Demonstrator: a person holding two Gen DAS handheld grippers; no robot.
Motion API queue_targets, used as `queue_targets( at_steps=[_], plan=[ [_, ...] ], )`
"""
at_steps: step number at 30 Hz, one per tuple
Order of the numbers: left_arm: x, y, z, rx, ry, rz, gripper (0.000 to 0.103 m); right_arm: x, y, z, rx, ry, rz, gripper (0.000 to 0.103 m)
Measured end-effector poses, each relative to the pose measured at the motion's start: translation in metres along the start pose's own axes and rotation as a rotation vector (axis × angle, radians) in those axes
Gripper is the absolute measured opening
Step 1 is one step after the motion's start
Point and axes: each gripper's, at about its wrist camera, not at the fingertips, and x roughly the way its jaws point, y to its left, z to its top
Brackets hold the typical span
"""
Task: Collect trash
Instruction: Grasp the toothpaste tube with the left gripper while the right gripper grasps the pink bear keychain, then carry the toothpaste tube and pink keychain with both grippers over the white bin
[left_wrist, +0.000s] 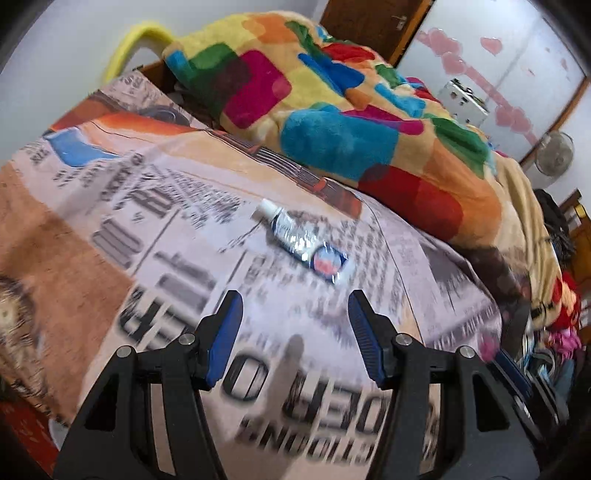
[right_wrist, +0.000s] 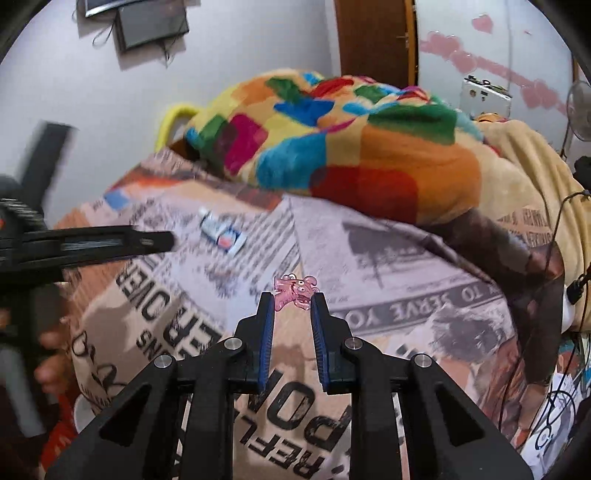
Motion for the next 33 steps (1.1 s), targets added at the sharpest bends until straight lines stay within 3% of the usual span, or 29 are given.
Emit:
queue_targets(
  at_steps=[9, 11, 15, 17, 19, 20, 25, 29, 33],
  plan=[
    [0.055, 0.008, 0.027, -0.171, -0.006, 0.037, 0.058, 0.003, -0.005, 0.004, 0.005, -0.04, -0.002, 0.018],
    [0.056, 0.004, 0.03, -0.174, -0.041, 0.063, 0.058, 0.003, -0.005, 0.004, 0.005, -0.042, -0.001, 0.018],
    [0.063, -0.004, 0.029, -0.135, -0.072, 0.138, 0.042, 0.002, -0.005, 0.002, 0.008, -0.039, 0.005, 0.018],
    [0.066, -0.011, 0.027, -0.071, -0.079, 0.176, 0.029, 0.002, -0.004, 0.002, 0.009, -0.036, 0.006, 0.018],
    [0.066, -0.016, 0.024, 0.016, -0.067, 0.15, 0.012, 0.0, -0.004, 0.002, 0.007, -0.035, 0.006, 0.018],
    [0.063, -0.016, 0.023, 0.045, -0.064, 0.173, 0.006, -0.002, -0.004, 0.003, 0.006, -0.036, 0.006, 0.018],
    [0.04, 0.006, 0.015, 0.007, 0.005, -0.002, 0.004, -0.01, -0.002, 0.005, 0.003, -0.035, 0.001, 0.018],
    [0.005, 0.013, 0.005, 0.009, -0.006, -0.06, 0.003, -0.027, 0.001, 0.008, 0.013, -0.046, 0.01, 0.018],
    [-0.037, 0.01, 0.0, 0.035, -0.042, -0.064, 0.003, -0.047, 0.007, 0.012, 0.004, -0.061, 0.015, 0.018]
  ],
)
